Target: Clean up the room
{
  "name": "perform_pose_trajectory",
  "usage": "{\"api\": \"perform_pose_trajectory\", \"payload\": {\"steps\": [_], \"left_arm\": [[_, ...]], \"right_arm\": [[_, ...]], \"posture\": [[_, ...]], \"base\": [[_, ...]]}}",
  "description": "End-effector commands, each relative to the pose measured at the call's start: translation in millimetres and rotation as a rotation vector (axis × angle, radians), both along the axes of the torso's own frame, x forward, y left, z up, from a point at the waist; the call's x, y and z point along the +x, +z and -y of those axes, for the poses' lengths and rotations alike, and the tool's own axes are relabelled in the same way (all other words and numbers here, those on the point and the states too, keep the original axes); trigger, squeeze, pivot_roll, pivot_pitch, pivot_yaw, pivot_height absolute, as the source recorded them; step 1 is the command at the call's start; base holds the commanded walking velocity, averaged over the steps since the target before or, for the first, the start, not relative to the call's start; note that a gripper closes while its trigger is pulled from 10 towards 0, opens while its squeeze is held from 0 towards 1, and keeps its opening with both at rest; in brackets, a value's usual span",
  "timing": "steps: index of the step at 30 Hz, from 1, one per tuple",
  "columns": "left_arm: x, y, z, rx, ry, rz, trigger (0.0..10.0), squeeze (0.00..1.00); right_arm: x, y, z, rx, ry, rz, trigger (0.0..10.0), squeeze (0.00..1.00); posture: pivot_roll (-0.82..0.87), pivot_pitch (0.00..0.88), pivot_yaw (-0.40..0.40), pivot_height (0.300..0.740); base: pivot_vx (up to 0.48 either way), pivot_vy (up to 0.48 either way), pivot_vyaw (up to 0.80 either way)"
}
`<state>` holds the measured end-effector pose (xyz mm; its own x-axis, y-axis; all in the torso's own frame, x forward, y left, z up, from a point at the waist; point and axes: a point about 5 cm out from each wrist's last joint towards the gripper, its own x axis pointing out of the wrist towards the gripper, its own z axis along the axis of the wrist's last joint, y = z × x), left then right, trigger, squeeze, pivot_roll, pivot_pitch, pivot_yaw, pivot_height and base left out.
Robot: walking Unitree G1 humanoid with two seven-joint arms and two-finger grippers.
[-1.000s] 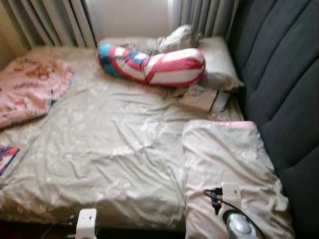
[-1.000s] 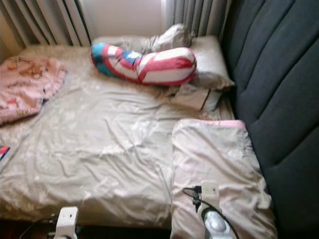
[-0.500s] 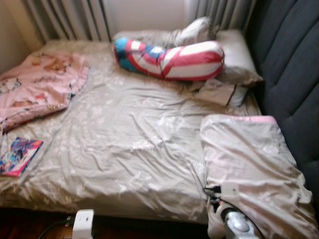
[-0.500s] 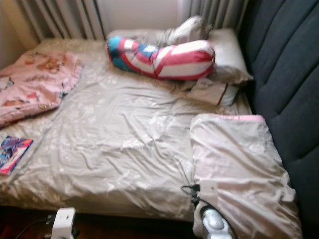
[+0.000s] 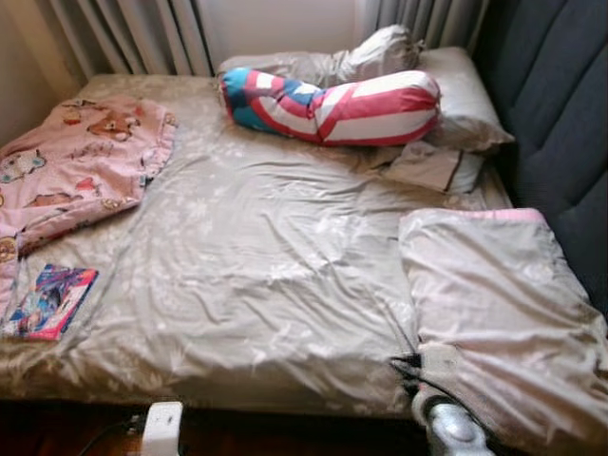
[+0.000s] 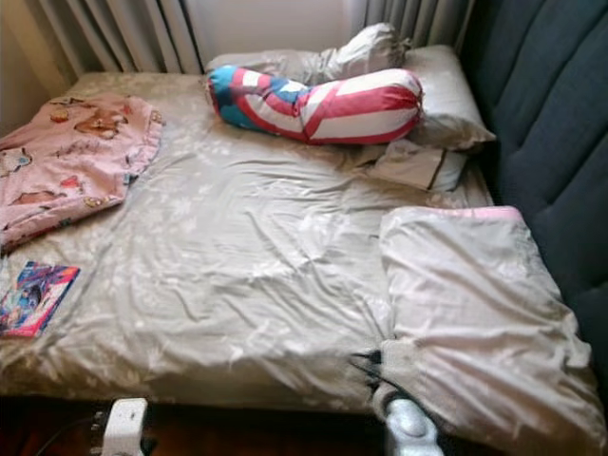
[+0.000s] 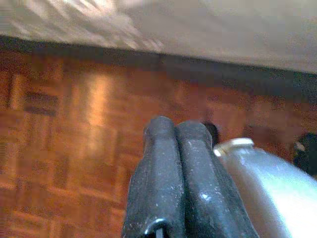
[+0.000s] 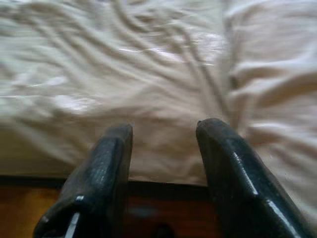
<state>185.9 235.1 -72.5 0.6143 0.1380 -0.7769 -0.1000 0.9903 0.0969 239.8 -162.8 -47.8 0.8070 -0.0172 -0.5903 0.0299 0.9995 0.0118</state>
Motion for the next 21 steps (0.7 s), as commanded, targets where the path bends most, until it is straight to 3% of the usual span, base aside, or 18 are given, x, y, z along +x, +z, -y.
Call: {"api": "perform_pose_trajectory", "payload": {"steps": [1, 21], "left_arm": [[-7.9, -4.5, 1.3, -0.009, 0.006, -0.031, 10.0, 0.0], [-10.6, -6.2, 2.5, -0.012, 0.006, -0.042, 10.0, 0.0]], "right_arm": [[-5.1, -3.3, 7.9, -0.011, -0.019, -0.023, 10.0, 0.0], [-9.8, -6.7, 7.8, -0.016, -0.016, -0.043, 10.0, 0.0]], "posture": [[-0.11, 0.087, 0.027, 0.74], [-0.1, 0.063, 0.026, 0.74]], "base": [[0.0, 0.3, 0.0], [0.0, 0.304, 0.0]]}}
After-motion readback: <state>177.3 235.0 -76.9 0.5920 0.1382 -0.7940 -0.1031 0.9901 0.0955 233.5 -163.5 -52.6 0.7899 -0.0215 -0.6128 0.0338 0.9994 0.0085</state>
